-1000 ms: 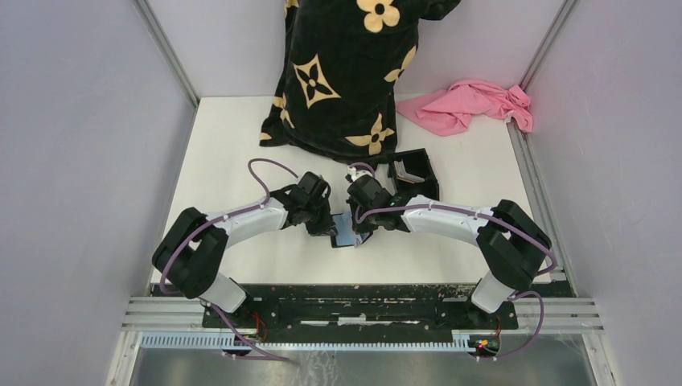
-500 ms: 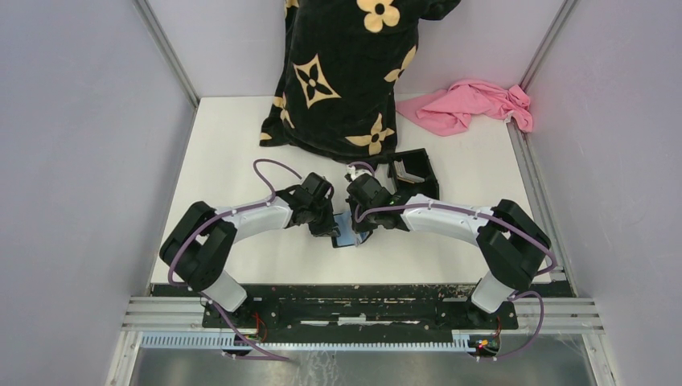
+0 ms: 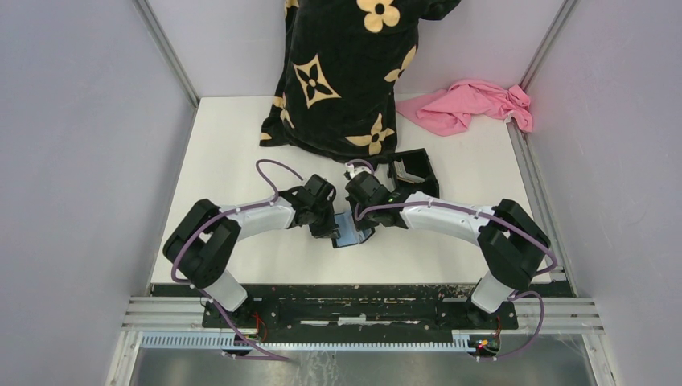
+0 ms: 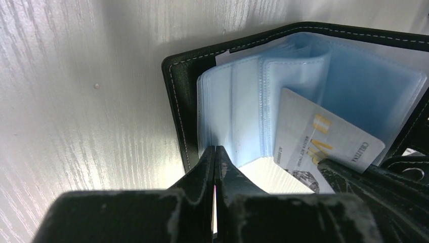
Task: Put the credit cards into the card holder
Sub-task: Open the card holder at the center of the board.
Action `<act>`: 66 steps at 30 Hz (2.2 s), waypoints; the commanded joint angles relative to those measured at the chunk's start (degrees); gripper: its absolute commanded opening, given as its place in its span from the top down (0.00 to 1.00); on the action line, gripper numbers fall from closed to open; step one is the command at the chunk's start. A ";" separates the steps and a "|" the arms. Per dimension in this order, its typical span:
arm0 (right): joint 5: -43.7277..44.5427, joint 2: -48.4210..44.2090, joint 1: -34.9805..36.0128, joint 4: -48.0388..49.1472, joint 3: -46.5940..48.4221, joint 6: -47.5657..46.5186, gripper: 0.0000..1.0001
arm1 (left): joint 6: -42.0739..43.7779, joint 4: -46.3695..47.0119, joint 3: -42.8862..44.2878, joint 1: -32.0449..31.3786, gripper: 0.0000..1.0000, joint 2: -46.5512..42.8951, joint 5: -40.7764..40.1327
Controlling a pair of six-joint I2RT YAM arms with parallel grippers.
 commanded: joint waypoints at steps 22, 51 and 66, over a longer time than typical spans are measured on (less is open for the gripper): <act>17.16 0.88 -0.21 -7.42 5.14 -8.18 0.99 | 2.24 -4.19 1.52 -0.59 0.97 4.58 -5.32; -4.97 -5.28 -6.75 -0.20 5.15 -0.61 0.99 | 3.72 -3.75 1.21 -0.67 0.97 4.32 -5.06; -22.45 -1.74 -13.19 19.31 -8.40 7.51 0.99 | 4.14 -4.28 0.69 -0.62 0.97 3.94 -5.43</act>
